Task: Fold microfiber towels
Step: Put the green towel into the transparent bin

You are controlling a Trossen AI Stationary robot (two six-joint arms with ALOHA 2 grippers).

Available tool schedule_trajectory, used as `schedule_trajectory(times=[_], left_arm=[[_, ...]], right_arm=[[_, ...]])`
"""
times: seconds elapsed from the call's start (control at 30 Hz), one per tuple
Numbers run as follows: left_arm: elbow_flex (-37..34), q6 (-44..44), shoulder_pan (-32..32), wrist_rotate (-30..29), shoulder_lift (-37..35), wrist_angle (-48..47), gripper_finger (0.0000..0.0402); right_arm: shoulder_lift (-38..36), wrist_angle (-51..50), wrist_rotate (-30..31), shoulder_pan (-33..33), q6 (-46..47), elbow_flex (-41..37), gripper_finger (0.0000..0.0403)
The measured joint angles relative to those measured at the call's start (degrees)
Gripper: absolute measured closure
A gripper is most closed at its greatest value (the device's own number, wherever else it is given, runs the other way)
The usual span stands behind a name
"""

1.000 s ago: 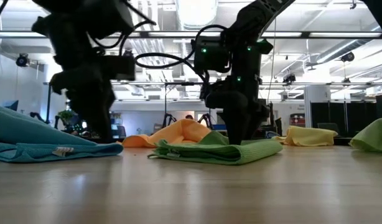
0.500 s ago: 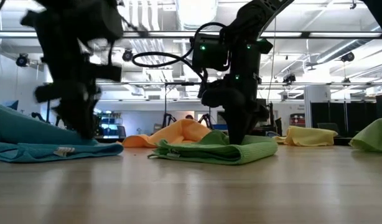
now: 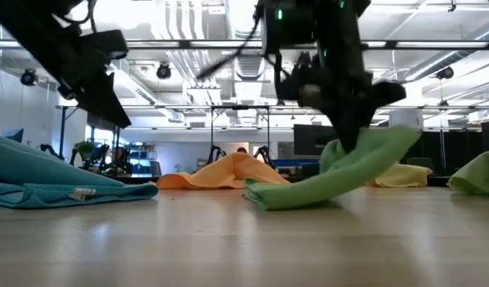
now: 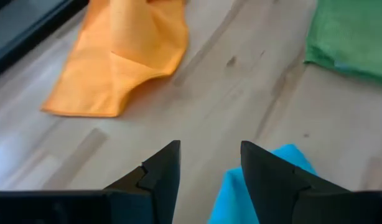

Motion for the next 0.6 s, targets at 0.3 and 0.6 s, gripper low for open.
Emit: schedule_trajectory(times=[0.3,0.6], left_arm=[[-4.2,2.2,-6.0,2.8,-1.9,6.8,0.026],[-4.2,3.4,-13.8,3.7,1.7,7.9,0.0277]], right_arm=[[0.5,0.9,-1.9,13.6,23.4,7.2,0.039],[3.0,-0.7,-2.8,26.9,44.6,18.2,0.039]])
